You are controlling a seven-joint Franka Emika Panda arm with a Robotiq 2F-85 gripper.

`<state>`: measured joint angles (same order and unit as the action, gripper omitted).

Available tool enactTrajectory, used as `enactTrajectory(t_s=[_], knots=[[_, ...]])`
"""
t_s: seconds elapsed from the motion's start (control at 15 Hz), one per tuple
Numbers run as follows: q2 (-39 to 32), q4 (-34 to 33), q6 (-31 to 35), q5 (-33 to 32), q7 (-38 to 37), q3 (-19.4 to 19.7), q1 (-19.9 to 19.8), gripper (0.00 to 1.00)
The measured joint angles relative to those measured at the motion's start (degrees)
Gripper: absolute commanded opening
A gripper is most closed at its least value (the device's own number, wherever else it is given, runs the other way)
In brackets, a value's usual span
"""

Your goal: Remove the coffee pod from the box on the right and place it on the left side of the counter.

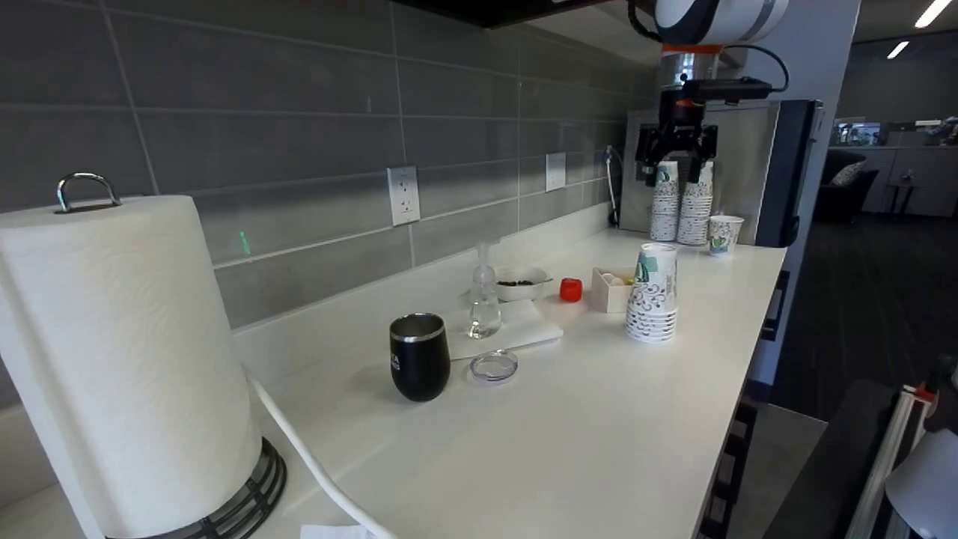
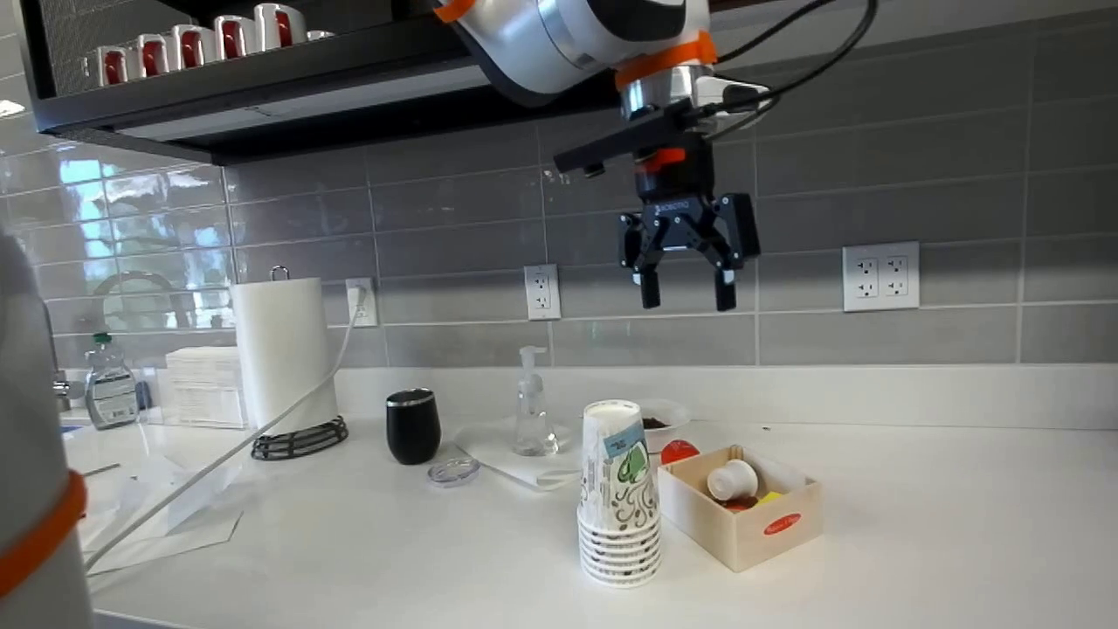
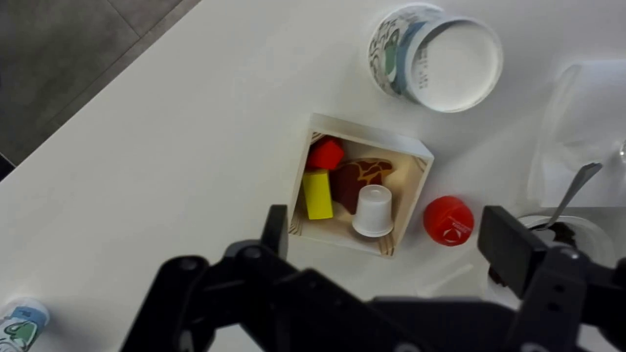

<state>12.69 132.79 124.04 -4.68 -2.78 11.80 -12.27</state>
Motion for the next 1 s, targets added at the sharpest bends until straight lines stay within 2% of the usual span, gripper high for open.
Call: enactTrajectory(t_s=[0.2, 0.4, 0.73, 1.0], knots=[[-4.78, 1.18, 7.64, 1.95, 3.41, 2.18, -0.04, 1.0], [-9.89, 2.5, 15.25, 6.39, 6.6, 2.65, -0.03, 1.0], [-18.7, 2.25, 24.58, 15.08, 11.67, 1.21, 0.07, 1.0], [-24.95, -0.2, 28.01, 18.79, 13.08, -1.14, -0.33, 1.0]])
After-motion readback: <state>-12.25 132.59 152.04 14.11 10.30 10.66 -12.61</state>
